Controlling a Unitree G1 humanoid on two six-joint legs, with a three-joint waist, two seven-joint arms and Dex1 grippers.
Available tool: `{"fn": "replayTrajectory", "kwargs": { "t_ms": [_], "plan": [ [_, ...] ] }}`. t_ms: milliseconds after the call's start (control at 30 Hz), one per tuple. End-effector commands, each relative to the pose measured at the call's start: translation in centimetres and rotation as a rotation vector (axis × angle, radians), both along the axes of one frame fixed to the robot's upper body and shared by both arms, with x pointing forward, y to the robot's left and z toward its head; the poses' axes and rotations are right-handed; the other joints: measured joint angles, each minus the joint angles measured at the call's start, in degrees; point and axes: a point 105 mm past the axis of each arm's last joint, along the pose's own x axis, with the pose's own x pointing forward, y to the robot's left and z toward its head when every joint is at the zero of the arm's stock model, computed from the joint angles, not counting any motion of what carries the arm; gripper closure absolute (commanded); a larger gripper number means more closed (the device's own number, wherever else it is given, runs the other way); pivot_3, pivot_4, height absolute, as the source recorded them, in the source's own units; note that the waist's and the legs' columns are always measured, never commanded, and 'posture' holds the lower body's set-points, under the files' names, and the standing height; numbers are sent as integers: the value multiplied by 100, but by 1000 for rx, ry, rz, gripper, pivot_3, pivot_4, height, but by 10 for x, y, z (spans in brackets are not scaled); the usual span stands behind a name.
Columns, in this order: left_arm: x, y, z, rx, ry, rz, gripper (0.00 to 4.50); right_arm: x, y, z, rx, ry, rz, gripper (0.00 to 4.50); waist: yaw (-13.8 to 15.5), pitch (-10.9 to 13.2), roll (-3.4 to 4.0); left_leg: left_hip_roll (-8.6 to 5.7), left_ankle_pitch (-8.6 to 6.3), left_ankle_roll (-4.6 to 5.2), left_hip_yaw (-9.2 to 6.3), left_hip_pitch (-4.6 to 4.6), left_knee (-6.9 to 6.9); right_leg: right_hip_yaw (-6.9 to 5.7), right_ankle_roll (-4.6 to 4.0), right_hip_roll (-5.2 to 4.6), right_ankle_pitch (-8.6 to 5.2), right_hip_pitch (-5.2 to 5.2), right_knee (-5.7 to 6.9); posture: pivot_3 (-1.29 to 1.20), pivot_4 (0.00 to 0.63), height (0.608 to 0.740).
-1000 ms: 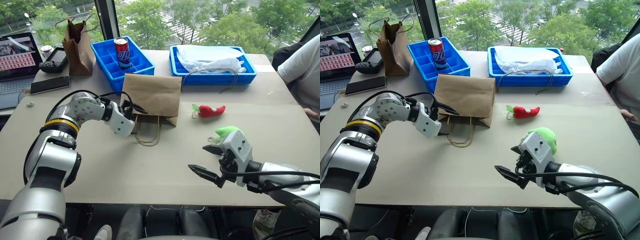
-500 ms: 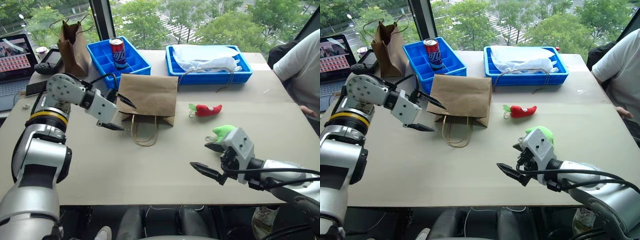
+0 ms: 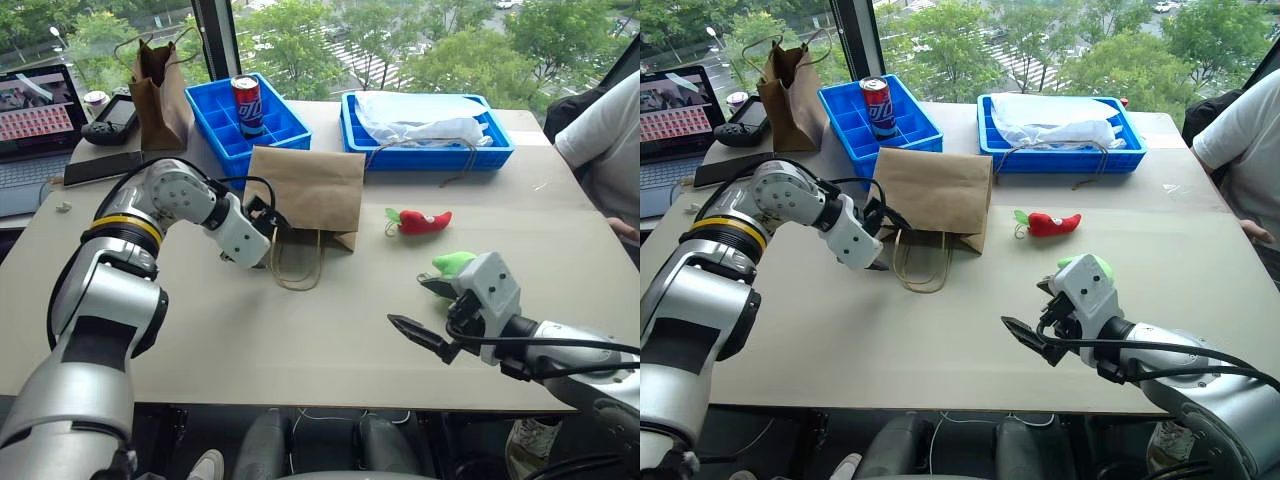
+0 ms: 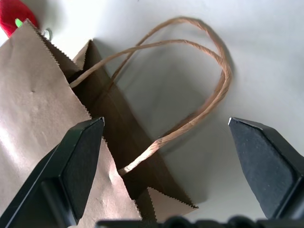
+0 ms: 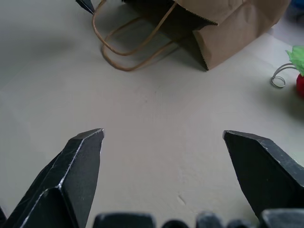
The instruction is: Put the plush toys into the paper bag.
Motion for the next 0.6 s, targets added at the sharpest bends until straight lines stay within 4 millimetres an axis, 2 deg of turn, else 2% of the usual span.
{"fn": "replayTrajectory", "kwargs": {
  "t_ms": [33,100,133,167,300,367,400,533,600],
  "plan": [
    [10,-7,12,24,-132,-25,0,-3,0,8,-4,-37,-6,37,0,0,0,0,0,0,0,0,0,0,0,0,0,0,0,0,150,740],
    [17,-13,14,25,-195,-31,0,-3,1,9,-1,-38,-9,37,0,0,-1,-1,0,0,0,0,0,1,0,0,0,-1,-1,0,150,740],
    [20,-12,12,51,-218,-28,519,-3,1,9,0,-38,-10,0,0,1,-1,-2,0,0,0,0,0,1,0,0,0,-1,-2,0,150,740],
    [22,-11,11,73,-237,-28,688,-3,1,9,1,-38,-11,0,0,1,-1,-3,0,0,0,0,0,2,0,0,0,-1,-2,0,150,740],
    [29,-19,17,28,-294,-21,2164,-4,1,5,-16,-28,-9,0,0,1,-1,-6,0,0,0,1,0,2,1,-1,0,-3,-1,0,150,740],
    [26,-26,24,-38,-264,-18,2837,-3,-1,-1,-47,-15,-19,0,-1,1,-1,-6,0,0,1,0,0,2,1,-1,0,-5,1,0,150,740],
    [25,-28,27,-70,-237,-9,3355,-3,-2,-3,-53,-10,-21,0,-1,1,-1,-5,0,0,2,0,1,2,1,-2,0,-7,1,0,150,740],
    [14,-28,27,-112,-110,-5,4473,-5,1,-13,-70,16,-10,0,-7,1,-1,-6,0,0,5,-2,1,3,0,-4,0,-11,1,0,150,740],
    [9,-30,29,-148,-23,-1,4473,-8,2,-21,-82,43,-1,0,-10,1,-1,-6,0,0,6,-2,1,2,0,-3,0,-12,1,0,150,740]
  ]
}}
